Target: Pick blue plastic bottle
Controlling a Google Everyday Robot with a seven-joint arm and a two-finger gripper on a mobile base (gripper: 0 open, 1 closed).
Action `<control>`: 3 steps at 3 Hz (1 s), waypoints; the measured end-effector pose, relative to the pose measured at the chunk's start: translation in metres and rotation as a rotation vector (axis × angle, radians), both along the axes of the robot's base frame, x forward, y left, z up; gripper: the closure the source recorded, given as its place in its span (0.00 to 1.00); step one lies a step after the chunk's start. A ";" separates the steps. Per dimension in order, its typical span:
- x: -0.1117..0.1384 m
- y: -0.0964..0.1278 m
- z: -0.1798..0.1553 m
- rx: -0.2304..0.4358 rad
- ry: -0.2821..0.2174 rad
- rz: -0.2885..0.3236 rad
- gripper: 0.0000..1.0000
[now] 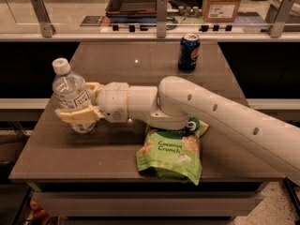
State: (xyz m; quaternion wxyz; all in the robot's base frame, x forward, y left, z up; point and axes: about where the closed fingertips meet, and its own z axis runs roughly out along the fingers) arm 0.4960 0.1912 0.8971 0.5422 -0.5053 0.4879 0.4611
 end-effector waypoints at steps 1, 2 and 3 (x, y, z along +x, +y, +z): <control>0.016 -0.029 0.019 0.012 -0.037 -0.016 1.00; 0.030 -0.052 0.039 0.014 -0.058 -0.034 1.00; 0.038 -0.066 0.059 0.000 -0.073 -0.048 1.00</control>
Offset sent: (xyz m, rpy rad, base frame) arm 0.0503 -0.0858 0.0628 0.0161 -0.0795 -0.0674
